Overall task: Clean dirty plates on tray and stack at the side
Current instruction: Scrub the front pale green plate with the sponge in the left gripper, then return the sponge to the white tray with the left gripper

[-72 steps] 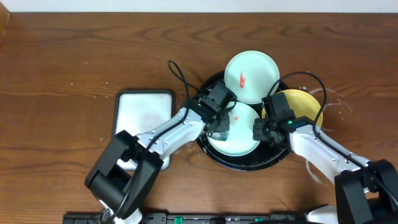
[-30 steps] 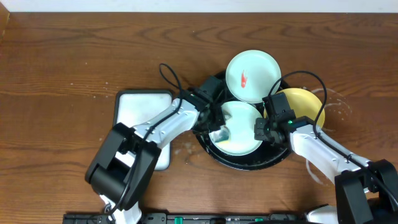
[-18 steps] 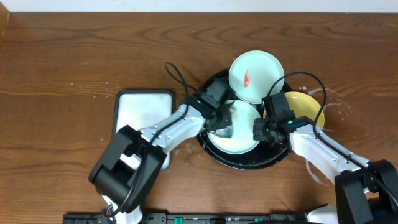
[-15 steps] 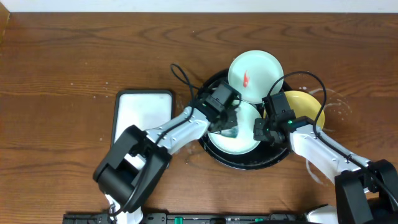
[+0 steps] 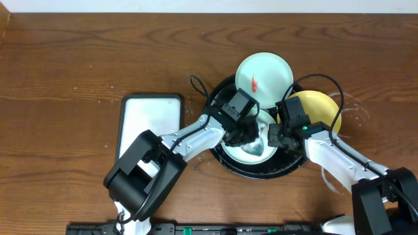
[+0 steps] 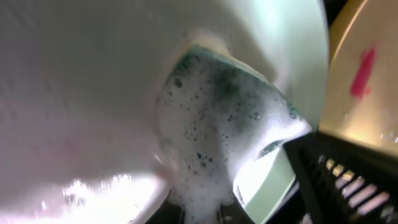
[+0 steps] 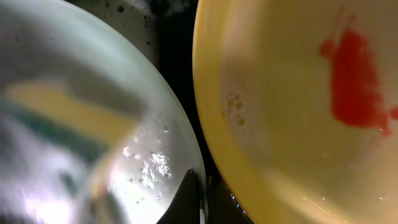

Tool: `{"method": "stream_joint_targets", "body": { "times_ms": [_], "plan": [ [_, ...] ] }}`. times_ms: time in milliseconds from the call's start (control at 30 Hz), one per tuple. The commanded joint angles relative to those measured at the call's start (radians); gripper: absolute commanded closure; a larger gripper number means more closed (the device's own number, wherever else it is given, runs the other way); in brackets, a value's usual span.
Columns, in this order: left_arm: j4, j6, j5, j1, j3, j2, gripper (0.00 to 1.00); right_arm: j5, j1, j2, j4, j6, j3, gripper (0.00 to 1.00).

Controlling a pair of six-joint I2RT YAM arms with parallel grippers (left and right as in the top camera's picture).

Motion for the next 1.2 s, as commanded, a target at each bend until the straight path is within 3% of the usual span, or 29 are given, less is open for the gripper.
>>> {"method": "stream_joint_targets", "body": {
  "times_ms": [0,100,300,467,733,933,1167],
  "plan": [
    [-0.08,0.031,0.128,-0.01,-0.025,0.051,0.89,0.016,0.01,0.018,-0.02,-0.02,-0.011,0.99],
    [-0.133,0.085,0.113,0.024,-0.024,0.051,0.92,0.016,0.01,0.018,-0.021,-0.02,-0.011,0.99],
    [-0.233,0.097,-0.092,0.125,-0.024,0.045,0.92,0.016,0.01,0.018,-0.02,-0.02,-0.011,0.99],
    [-0.189,0.113,-0.192,0.166,-0.023,0.032,0.92,0.016,0.01,0.018,-0.021,-0.02,-0.011,0.99],
    [-0.141,0.26,-0.304,0.156,-0.014,-0.011,0.92,0.017,0.01,0.018,-0.024,-0.021,-0.011,0.99],
    [-0.141,0.374,-0.477,0.156,-0.013,-0.102,0.93,0.017,0.01,0.018,-0.028,-0.021,-0.011,0.99],
    [-0.148,0.404,-0.46,0.156,-0.013,-0.26,0.92,0.017,0.01,0.018,-0.031,-0.021,-0.011,0.99]
  ]
}}
